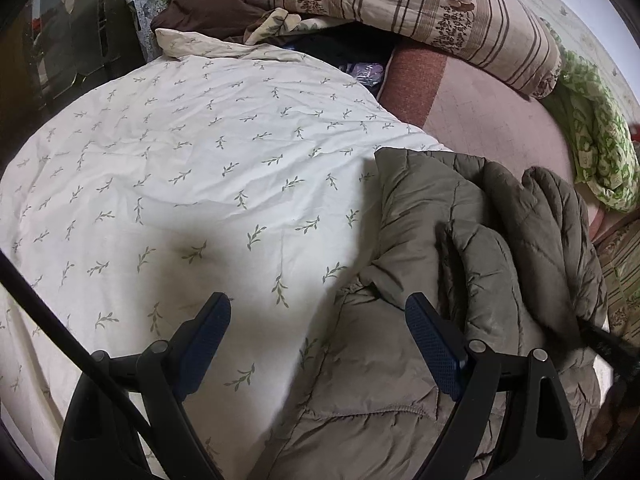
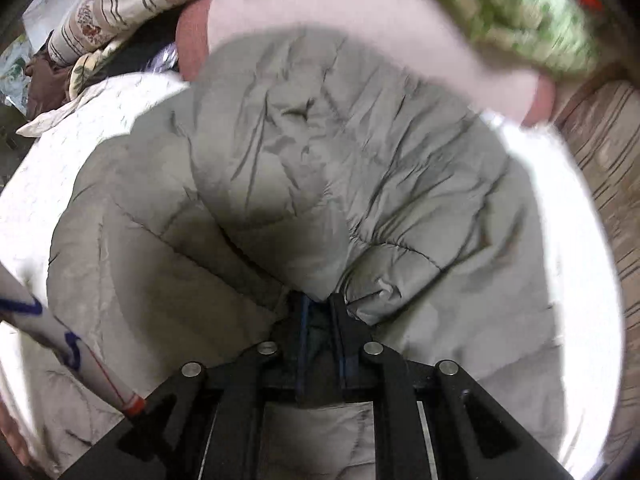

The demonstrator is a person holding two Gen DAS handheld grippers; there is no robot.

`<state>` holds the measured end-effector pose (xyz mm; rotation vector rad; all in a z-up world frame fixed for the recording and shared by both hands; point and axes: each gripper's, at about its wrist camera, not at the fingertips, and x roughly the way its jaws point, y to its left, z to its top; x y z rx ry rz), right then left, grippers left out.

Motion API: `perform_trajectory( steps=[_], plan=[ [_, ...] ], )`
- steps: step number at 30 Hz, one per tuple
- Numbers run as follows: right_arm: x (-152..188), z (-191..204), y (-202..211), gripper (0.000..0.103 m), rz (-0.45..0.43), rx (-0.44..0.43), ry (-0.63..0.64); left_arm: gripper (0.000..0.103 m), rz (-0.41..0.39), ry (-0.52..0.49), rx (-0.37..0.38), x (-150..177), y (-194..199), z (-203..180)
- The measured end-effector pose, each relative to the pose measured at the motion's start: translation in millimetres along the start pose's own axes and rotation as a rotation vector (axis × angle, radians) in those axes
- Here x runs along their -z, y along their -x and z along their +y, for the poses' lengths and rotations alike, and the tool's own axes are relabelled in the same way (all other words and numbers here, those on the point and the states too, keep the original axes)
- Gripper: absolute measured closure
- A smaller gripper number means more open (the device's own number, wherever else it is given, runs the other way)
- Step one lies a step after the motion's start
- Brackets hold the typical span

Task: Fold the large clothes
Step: 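Fold the hood down onto the jacket body with the right gripper, then release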

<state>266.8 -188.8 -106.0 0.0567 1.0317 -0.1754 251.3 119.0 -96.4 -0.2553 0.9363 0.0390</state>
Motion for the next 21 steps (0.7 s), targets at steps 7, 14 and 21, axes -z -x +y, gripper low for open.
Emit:
perform_trajectory(
  steps=[7, 14, 21],
  plan=[
    [-3.4, 22.5, 47.6, 0.070, -0.170, -0.015, 0.017, 0.014, 0.003, 0.002, -0.006, -1.0, -3.2, 0.1],
    [-5.4, 65.9, -28.5, 0.070, -0.004, -0.095, -0.004, 0.014, -0.007, 0.002, -0.001, -2.6, -2.2, -0.5],
    [1.9, 81.3, 16.0, 0.070, -0.141, -0.093, 0.067, 0.014, -0.001, -0.006, -0.003, -4.8, -3.3, -4.1]
  ],
)
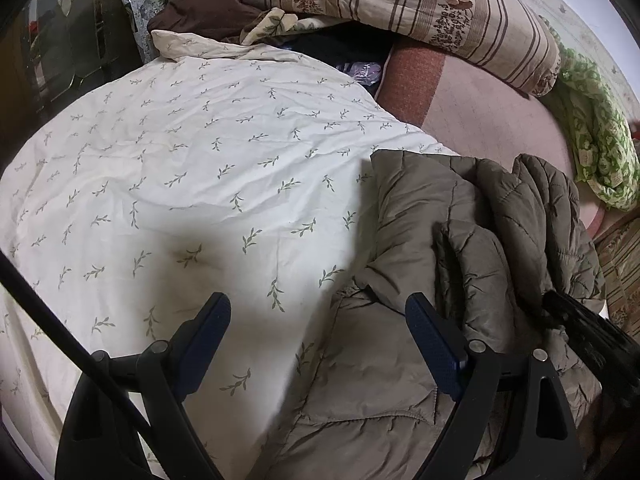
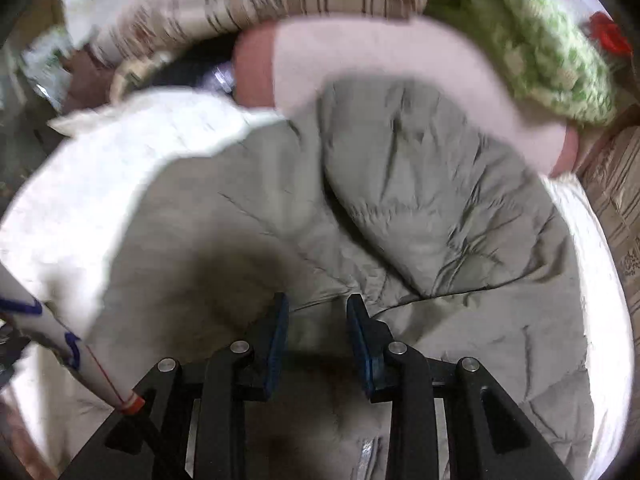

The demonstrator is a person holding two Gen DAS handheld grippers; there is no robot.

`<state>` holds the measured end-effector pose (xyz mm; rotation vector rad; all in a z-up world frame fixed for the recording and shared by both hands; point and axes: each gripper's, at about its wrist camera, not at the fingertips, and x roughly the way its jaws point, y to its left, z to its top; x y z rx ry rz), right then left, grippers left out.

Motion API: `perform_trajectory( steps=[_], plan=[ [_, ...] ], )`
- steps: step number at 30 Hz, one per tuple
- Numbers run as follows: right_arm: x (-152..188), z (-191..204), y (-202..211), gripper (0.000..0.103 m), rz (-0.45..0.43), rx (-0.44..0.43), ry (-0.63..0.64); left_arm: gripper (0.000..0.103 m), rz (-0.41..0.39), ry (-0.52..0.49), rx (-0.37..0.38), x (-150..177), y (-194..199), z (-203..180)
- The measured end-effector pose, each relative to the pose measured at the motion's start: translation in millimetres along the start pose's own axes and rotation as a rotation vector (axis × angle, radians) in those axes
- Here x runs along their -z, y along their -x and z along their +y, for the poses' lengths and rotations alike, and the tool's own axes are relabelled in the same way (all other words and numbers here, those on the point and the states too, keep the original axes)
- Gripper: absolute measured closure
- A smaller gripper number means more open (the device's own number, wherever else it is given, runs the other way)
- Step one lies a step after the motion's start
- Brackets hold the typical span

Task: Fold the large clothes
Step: 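Fold the hood down onto the jacket body with the right gripper, then release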

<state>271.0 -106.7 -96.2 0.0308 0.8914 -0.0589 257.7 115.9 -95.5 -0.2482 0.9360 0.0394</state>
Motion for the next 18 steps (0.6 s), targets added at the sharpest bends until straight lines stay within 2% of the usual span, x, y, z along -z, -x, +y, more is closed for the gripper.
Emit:
perform_trajectory(
  steps=[1, 3, 6, 7, 10, 12, 13, 15, 18],
  plan=[
    [3.5, 3.0, 5.7, 0.069, -0.004, -0.027, 0.007, 0.015, -0.004, 0.005, -0.006, -0.6, 0.3, 1.2],
    [11.0, 14.4, -0.7, 0.060, 0.035, -0.087, 0.024, 0.015, -0.004, 0.017, -0.015, -1.0, 0.4, 4.4],
    [22.4, 28.2, -36.4, 0.057, 0.112, -0.075, 0.030, 0.015, 0.005, 0.038, -0.016, 0.0, -0.2, 9.0],
    [24.7, 29.0, -45.0, 0.057, 0.114, -0.062, 0.020, 0.015, 0.005, 0.040, -0.016, 0.2, -0.1, 9.4],
    [20.0, 32.3, -36.2, 0.056, 0.087, -0.046, 0.023, 0.015, -0.010, 0.017, -0.017, 0.6, 1.0, 2.5],
    [19.2, 23.6, -8.7, 0.056, 0.036, -0.118, 0.028, 0.014, -0.011, -0.007, -0.012, 3.0, -0.2, -4.5],
    [18.7, 17.8, 5.4, 0.056, 0.006, -0.122, 0.030, 0.015, -0.008, -0.018, 0.002, 4.4, -1.7, -9.4],
    [17.4, 0.6, 27.4, 0.048, -0.052, -0.088, 0.023, 0.015, -0.008, -0.040, 0.030, 6.8, -4.6, -19.0],
    [11.8, -40.3, 30.2, 0.045, -0.079, 0.006, -0.052, 0.014, -0.014, -0.104, 0.045, 11.8, -12.9, -39.5]
  ],
)
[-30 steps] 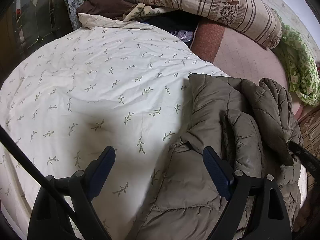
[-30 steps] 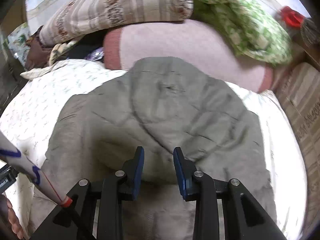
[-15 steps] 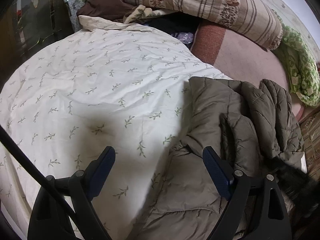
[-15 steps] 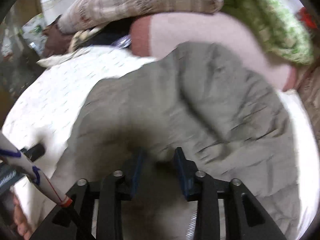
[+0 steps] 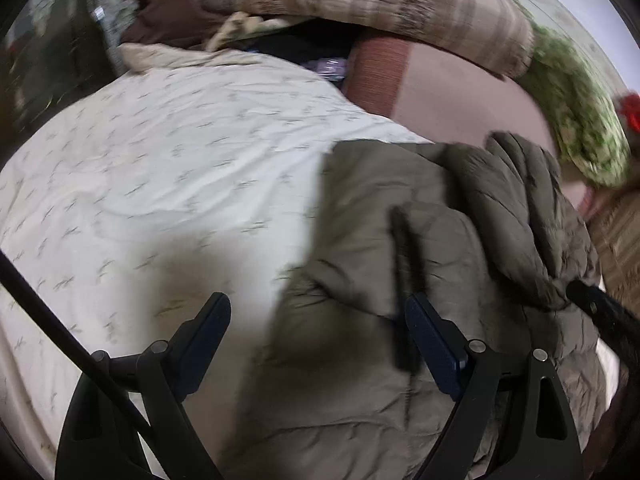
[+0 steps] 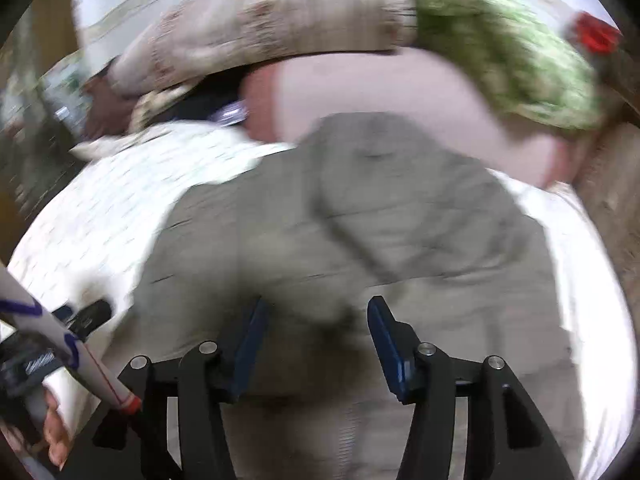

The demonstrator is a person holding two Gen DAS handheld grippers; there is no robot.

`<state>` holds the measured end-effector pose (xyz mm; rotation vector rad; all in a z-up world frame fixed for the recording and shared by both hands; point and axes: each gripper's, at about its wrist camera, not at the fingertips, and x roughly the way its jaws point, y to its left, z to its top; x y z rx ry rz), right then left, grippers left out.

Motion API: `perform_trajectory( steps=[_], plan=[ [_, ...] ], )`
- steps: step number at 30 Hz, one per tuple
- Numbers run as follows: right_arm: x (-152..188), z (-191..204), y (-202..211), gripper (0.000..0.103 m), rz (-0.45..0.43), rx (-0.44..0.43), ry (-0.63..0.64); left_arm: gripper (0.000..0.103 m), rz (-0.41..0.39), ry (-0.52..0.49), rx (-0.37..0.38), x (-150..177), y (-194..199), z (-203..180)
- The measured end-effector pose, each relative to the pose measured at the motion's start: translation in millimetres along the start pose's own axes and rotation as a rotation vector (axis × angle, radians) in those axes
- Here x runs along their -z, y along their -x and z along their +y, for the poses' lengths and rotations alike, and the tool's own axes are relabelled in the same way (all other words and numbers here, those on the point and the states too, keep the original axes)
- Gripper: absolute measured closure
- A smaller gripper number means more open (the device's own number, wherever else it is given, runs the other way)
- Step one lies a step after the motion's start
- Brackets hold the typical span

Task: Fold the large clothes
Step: 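Fold the hood down onto the jacket body with the right gripper, then release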

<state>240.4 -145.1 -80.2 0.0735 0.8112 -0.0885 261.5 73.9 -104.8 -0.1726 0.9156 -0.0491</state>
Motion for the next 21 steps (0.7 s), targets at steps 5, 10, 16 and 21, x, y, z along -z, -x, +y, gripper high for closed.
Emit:
perform_trajectory(
  steps=[5, 10, 16, 21],
  plan=[
    [12.5, -38.0, -60.7, 0.044, 0.147, 0.060, -0.096, 0.014, 0.102, -0.104, -0.107, 3.6, -44.8, -21.5],
    [4.7, -42.5, -47.5, 0.044, 0.141, 0.029, -0.093, 0.018, 0.172, 0.019, -0.011, -2.4, -48.3, 0.6],
    [29.7, -91.5, 50.0, 0.029, 0.086, 0.002, -0.133, 0.018, 0.034, 0.024, -0.049, -6.2, 2.9, 15.8],
    [89.9, -167.7, 115.6, 0.028, 0.104, 0.107, -0.233, 0.018, 0.011, 0.100, -0.005, 10.1, 40.2, 37.6]
  ],
)
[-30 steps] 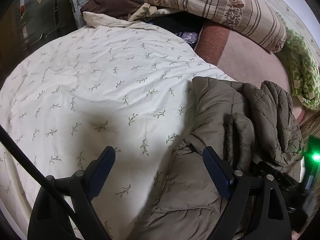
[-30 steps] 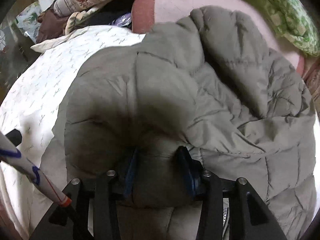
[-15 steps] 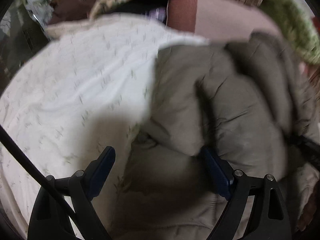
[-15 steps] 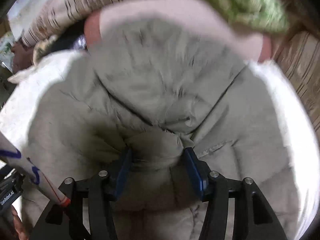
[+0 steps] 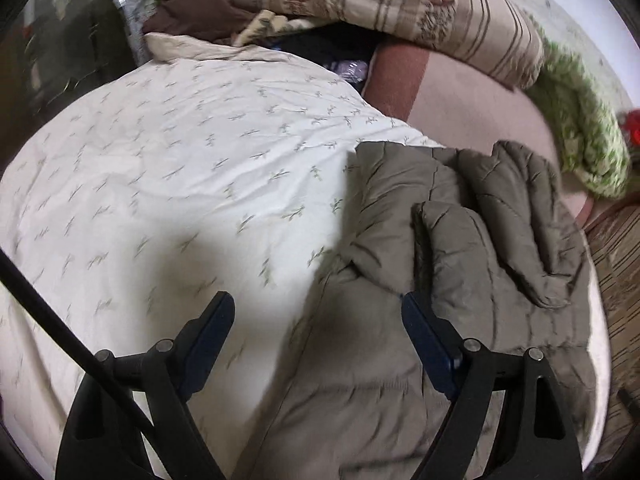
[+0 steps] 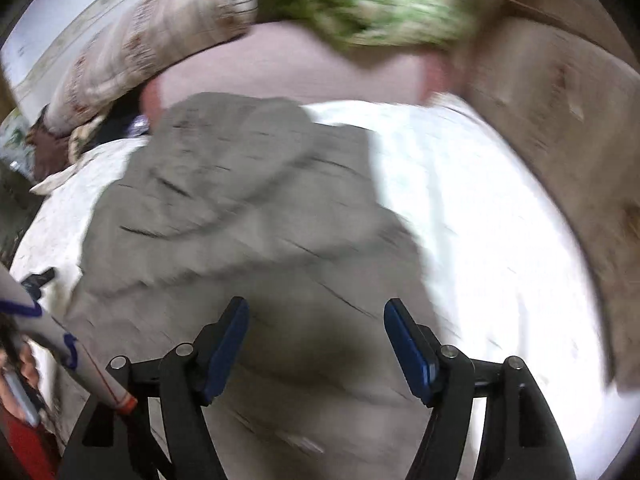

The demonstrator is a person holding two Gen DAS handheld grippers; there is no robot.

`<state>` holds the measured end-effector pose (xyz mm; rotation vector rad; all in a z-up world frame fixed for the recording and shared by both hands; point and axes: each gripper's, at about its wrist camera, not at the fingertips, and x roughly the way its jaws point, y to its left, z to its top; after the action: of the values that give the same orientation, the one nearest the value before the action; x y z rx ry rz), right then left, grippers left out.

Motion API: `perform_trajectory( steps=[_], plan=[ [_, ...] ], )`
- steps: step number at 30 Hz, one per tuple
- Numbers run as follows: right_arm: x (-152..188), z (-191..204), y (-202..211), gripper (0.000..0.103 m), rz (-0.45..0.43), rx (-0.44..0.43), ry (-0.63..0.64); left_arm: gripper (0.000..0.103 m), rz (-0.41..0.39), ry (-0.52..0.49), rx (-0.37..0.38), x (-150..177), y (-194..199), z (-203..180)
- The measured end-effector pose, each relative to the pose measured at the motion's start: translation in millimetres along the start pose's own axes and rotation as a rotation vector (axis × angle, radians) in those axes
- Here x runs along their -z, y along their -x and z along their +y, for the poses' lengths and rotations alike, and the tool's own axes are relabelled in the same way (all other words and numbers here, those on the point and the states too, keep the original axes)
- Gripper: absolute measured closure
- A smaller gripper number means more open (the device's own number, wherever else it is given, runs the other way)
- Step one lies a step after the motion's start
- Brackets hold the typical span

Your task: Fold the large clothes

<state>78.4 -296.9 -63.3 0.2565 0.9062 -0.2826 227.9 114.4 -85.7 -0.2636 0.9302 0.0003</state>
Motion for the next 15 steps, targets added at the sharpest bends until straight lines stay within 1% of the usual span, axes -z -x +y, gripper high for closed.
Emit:
perform_trajectory(
  steps=[2, 4, 6, 8, 9, 12, 13, 15],
  plan=[
    [19.0, -30.2, 13.5, 0.028, -0.007, 0.030, -0.052, 0.018, -0.009, 0.032, 0.018, 10.0, 16.2, 9.7],
    [44.4, -70.3, 27.8, 0.028, -0.008, 0.038, -0.136, 0.018, -0.017, 0.031, 0.039, 26.2, 34.8, 20.6],
    [63.9, -97.6, 35.4, 0.028, -0.008, 0.038, -0.208, 0.018, 0.000, 0.043, 0.040, 45.1, 46.8, 33.5],
    [82.3, -121.5, 38.6, 0.028, -0.009, 0.035, -0.266, 0.018, 0.035, 0.054, 0.062, 63.9, 52.9, 46.0],
    [87.1, -128.2, 37.7, 0.027, -0.011, 0.037, -0.281, 0.018, 0.058, 0.048, 0.069, 71.4, 53.1, 51.0],
    [100.3, -150.3, 32.8, 0.026, -0.012, 0.032, -0.319, 0.018, 0.100, 0.044, 0.059, 86.2, 51.0, 66.1],
    [103.7, -157.4, 29.2, 0.026, -0.002, 0.020, -0.327, 0.018, 0.115, 0.048, 0.067, 90.0, 49.7, 71.1],
    [107.9, -165.4, 21.5, 0.026, 0.014, -0.009, -0.337, 0.018, 0.166, 0.086, 0.112, 94.8, 41.4, 83.7]
  ],
)
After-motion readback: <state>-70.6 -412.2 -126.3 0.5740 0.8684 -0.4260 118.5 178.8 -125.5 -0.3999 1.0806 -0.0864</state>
